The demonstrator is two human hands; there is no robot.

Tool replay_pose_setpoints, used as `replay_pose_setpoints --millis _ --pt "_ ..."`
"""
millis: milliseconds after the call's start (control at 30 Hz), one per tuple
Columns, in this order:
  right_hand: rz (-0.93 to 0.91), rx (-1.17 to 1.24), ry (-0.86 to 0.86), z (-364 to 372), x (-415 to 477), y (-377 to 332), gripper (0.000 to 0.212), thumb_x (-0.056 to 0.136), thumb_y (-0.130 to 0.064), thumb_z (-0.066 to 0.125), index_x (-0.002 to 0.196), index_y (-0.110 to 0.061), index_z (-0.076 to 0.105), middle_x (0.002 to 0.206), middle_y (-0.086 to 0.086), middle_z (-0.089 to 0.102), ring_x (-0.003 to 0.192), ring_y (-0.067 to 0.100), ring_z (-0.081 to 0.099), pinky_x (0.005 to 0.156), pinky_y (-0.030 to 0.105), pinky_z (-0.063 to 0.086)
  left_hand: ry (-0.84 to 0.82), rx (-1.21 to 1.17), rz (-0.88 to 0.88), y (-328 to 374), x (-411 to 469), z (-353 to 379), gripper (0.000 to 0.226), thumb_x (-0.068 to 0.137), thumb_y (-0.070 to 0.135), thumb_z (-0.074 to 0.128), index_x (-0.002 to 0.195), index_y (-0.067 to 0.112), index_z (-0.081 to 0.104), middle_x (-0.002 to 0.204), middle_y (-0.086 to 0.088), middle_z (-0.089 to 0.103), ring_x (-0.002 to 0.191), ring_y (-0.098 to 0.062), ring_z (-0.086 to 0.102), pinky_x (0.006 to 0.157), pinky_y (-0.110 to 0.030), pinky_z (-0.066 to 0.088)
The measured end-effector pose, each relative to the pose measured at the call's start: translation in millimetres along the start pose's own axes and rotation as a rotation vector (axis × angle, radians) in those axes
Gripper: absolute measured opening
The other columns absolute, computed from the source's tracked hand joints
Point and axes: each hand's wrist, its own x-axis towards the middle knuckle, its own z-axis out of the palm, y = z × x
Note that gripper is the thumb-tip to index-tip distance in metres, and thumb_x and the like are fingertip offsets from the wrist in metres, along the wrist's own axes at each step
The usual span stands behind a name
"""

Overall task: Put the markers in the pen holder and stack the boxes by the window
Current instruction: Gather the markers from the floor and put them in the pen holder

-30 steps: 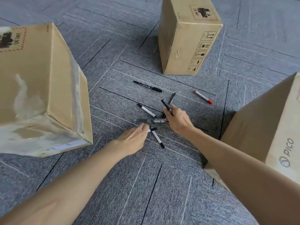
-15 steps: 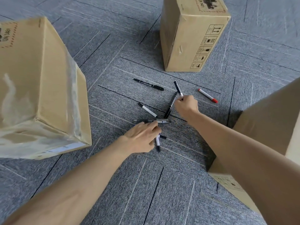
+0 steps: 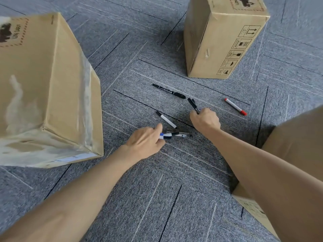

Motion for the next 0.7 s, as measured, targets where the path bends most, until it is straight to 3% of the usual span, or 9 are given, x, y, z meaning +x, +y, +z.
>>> replay_pose_setpoints --millis 133,267,333,433,533,700 --pt "-0.111 0.035 -0.110 4.2 2.1 -4.6 0.031 0.104 -0.032 0.040 0.100 -0.006 0.056 0.073 0.003 0.054 0.054 0.015 0.049 0.047 0.026 0.040 0.054 0.027 -0.022 -2.4 9.1 -8.3 0.024 0.103 0.026 0.044 0.115 0.006 0.049 0.086 -0.003 0.055 0.053 -0.012 0.046 0.047 -0.022 0.046" --pt "-0.234 0.074 -0.240 3.2 5.6 -17.1 0.023 0.106 -0.015 0.037 0.121 -0.003 0.050 0.083 0.005 0.054 0.060 0.015 0.051 0.046 0.019 0.039 0.026 0.076 0.088 -1.0 10.7 -10.0 0.030 0.099 0.002 0.038 0.126 0.006 0.051 0.110 -0.006 0.058 0.090 -0.015 0.055 0.086 -0.026 0.052" --pt "-0.284 0.085 -0.314 0.3 4.4 -22.7 0.024 0.106 -0.017 0.039 0.122 -0.003 0.050 0.082 0.004 0.054 0.056 0.012 0.048 0.041 0.014 0.038 0.040 0.108 0.134 0.3 9.1 -8.2 0.034 0.097 -0.005 0.039 0.128 0.006 0.050 0.117 -0.007 0.059 0.100 -0.016 0.057 0.096 -0.027 0.049" --pt "-0.337 0.063 -0.372 0.2 0.4 -34.2 0.034 0.100 -0.028 0.056 0.124 -0.004 0.054 0.078 0.001 0.054 0.052 0.009 0.047 0.038 0.012 0.035 0.042 0.123 0.125 -2.5 4.8 -6.3 0.034 0.100 -0.001 0.040 0.132 0.006 0.049 0.115 -0.007 0.060 0.088 -0.015 0.060 0.082 -0.023 0.055" --pt "-0.390 0.001 -0.393 6.2 -4.5 -45.3 0.041 0.091 -0.028 0.069 0.123 -0.005 0.057 0.079 0.000 0.057 0.053 0.009 0.048 0.040 0.011 0.037 0.041 0.176 0.113 -7.0 3.4 -7.6 0.035 0.100 0.005 0.040 0.134 0.006 0.050 0.115 -0.007 0.066 0.074 -0.016 0.064 0.066 -0.021 0.055" --pt "-0.468 -0.247 -0.303 4.9 -11.2 -46.9 0.027 0.093 -0.021 0.064 0.113 -0.005 0.057 0.081 0.000 0.056 0.058 0.012 0.051 0.047 0.018 0.039 0.067 0.203 0.103 -9.4 9.6 -6.1 0.037 0.100 0.020 0.049 0.136 0.011 0.053 0.121 -0.004 0.061 0.066 -0.013 0.059 0.058 -0.019 0.044"
